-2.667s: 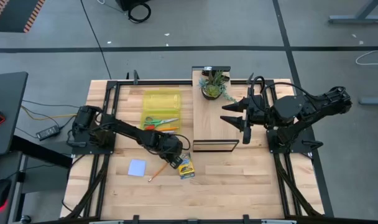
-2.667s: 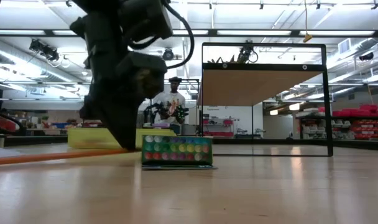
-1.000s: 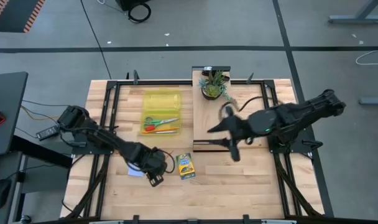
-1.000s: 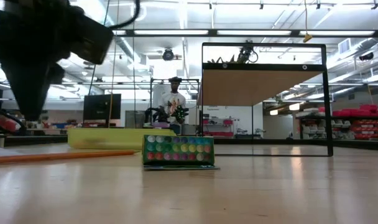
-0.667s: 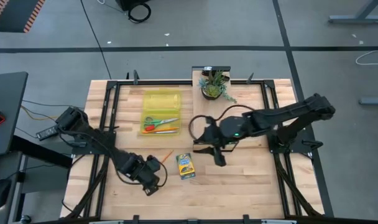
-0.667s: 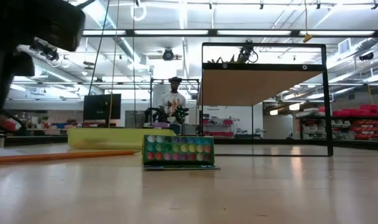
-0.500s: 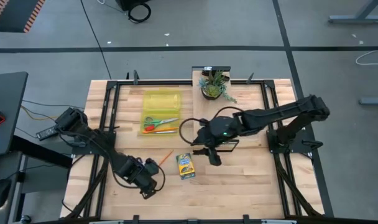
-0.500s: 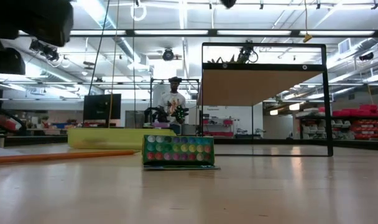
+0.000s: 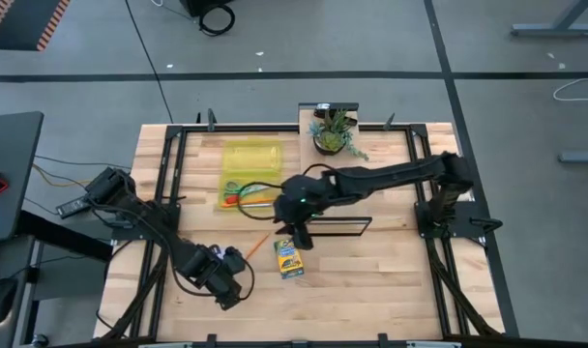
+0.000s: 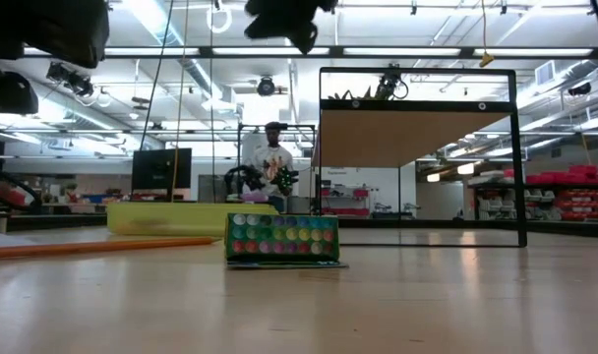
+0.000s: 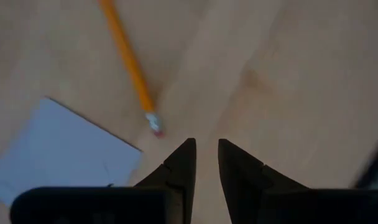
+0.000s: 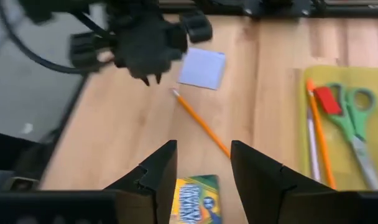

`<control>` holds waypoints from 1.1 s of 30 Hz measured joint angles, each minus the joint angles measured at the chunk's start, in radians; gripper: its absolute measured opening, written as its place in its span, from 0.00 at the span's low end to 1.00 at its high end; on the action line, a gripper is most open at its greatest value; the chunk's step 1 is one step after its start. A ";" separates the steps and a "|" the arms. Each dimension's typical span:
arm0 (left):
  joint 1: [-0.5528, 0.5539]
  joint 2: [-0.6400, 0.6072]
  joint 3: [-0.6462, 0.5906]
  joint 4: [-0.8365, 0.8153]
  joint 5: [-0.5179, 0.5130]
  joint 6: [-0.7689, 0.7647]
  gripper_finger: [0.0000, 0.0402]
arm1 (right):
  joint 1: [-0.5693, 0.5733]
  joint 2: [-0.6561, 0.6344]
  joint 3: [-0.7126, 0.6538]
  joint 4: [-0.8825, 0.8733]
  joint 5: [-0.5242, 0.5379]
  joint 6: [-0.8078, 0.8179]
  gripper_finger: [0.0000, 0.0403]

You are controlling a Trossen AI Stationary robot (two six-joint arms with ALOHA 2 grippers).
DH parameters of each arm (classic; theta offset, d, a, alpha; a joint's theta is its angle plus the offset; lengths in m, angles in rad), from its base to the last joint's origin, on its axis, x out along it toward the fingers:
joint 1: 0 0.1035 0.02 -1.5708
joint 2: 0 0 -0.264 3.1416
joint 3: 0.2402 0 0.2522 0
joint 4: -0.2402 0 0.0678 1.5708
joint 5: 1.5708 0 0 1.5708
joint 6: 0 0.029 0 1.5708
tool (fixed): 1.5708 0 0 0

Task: Pack school essentials
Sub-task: Put the orange pencil into the yellow supply box

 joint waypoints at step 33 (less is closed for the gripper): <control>0.085 0.146 -0.138 0.190 -0.446 -0.230 0.27 | 0.208 -0.067 0.064 -0.185 0.240 0.115 0.33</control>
